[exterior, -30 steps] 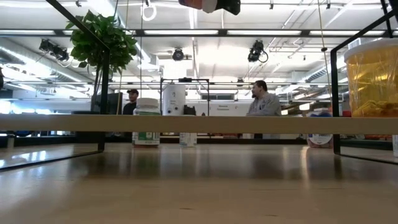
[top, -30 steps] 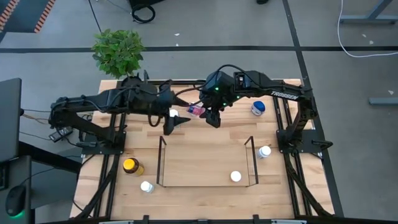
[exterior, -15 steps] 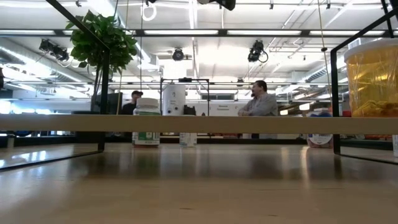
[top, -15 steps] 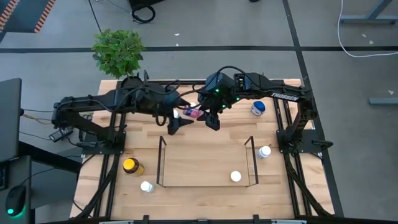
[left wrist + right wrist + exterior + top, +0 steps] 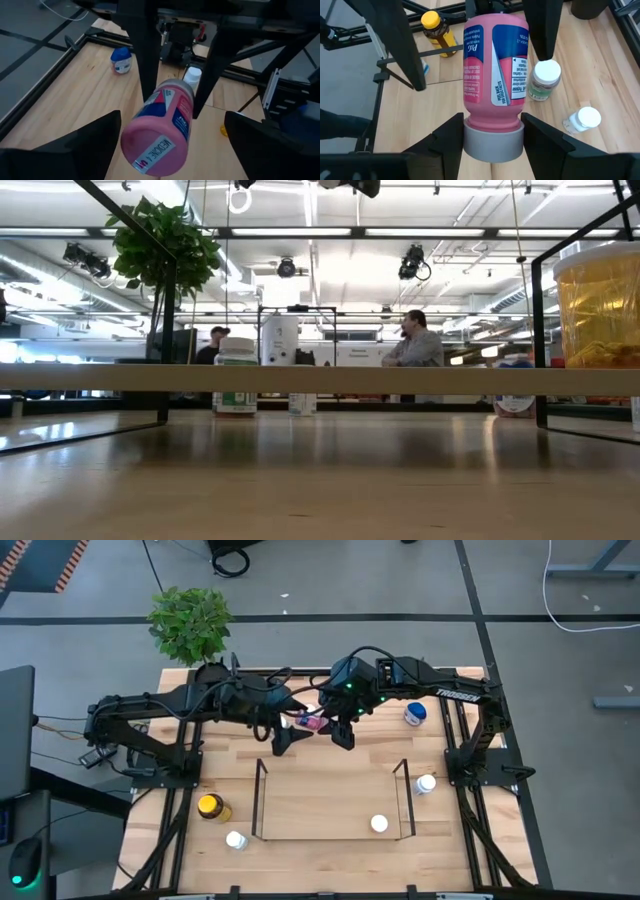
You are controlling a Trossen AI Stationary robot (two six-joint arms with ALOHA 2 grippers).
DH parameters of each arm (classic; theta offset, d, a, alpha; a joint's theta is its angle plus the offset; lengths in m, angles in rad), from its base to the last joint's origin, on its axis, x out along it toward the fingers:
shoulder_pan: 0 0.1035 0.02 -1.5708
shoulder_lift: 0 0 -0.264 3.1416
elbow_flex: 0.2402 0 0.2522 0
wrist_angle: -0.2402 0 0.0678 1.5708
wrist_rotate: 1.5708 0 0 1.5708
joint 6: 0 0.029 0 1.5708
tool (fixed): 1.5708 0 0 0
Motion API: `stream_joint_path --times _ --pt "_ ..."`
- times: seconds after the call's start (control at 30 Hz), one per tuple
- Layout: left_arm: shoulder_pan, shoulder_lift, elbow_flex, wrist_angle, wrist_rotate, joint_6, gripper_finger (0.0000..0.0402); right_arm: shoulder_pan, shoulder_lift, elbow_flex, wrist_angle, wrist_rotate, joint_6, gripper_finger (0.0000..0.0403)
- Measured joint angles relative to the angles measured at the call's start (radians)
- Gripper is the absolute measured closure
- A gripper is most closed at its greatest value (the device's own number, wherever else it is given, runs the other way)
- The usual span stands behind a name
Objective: Pick and place medicine bottles onto shelf by color
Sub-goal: Put the pink pill bottle on the shelf
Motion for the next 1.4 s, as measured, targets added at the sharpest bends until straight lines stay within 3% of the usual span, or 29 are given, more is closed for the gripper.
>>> stream_joint_path --times 0.2,0.57,0.8,0.97,1.2,1.4 --pt "0.0 0.001 0.0 -0.002 -0.001 -0.052 0.0088 0.0 0.0 0.0 -0.002 0.0 -0.004 0.0215" --pt "0.0 0.001 0.0 -0.002 0.003 -0.078 0.0234 0.001 0.0 0.0 -0.007 -0.006 -0.011 0.0215" --pt "0.0 0.001 0.0 -0.005 -0.006 -0.088 0.0234 0.001 0.0 0.0 -0.002 0.045 0.031 0.02" --pt "0.001 0.001 0.0 -0.012 -0.013 -0.132 0.022 0.0 -0.013 -0.002 0.006 0.065 0.063 0.0165" --pt "0.018 -0.031 -0.001 -0.013 -0.004 -0.183 0.0231 -0.007 -0.096 0.0 0.039 0.076 0.13 0.0124" --pt "0.048 -0.073 0.003 0.201 -0.011 -0.236 0.0221 -0.009 -0.158 0.0 0.119 0.095 0.204 0.0114"
